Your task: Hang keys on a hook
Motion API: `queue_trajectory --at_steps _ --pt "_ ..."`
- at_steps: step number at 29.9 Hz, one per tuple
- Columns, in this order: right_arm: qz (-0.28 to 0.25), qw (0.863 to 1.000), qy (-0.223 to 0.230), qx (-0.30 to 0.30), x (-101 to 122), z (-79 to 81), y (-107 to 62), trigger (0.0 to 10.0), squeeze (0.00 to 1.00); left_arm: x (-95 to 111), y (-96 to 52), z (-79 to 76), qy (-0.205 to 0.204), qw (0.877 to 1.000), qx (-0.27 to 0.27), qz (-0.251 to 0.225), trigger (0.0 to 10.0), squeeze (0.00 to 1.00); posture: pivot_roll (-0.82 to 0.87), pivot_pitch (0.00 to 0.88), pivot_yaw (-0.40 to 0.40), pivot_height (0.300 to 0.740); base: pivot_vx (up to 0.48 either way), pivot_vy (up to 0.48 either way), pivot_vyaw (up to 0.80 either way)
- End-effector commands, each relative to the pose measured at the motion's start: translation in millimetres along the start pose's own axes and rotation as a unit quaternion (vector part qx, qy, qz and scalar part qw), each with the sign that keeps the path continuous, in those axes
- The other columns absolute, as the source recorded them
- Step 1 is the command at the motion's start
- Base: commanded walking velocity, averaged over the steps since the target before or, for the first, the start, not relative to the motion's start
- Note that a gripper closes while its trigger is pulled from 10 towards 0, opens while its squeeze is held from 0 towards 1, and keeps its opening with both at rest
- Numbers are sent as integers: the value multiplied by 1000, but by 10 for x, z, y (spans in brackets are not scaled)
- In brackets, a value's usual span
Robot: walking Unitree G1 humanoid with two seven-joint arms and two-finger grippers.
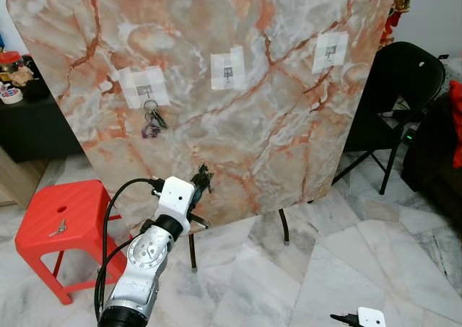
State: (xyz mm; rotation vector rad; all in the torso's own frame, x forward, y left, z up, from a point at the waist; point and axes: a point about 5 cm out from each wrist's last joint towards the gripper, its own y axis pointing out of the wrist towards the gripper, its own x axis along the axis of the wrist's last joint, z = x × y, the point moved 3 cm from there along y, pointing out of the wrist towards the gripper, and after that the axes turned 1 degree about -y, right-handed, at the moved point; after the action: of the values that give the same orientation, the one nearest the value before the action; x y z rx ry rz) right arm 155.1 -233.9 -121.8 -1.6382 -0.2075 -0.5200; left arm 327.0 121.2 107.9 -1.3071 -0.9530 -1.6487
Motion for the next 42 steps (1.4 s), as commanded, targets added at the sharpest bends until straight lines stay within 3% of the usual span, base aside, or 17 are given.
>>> queue_trajectory --at_steps 1,36,42 --pt "0 1000 2 -3 -9 1 -1 10000 0 119 47 -41 8 1000 -14 -17 10000 0 10 0 7 740 0 0 0" --pt "-5 1000 -12 -4 58 1 5 10000 0 237 148 -102 -1 999 -30 -27 10000 0 14 0 -8 740 302 0 0" --pt "-5 1000 -11 -4 57 5 6 10000 0 218 140 -117 -3 999 -36 -20 10000 0 15 0 -6 740 0 0 0"
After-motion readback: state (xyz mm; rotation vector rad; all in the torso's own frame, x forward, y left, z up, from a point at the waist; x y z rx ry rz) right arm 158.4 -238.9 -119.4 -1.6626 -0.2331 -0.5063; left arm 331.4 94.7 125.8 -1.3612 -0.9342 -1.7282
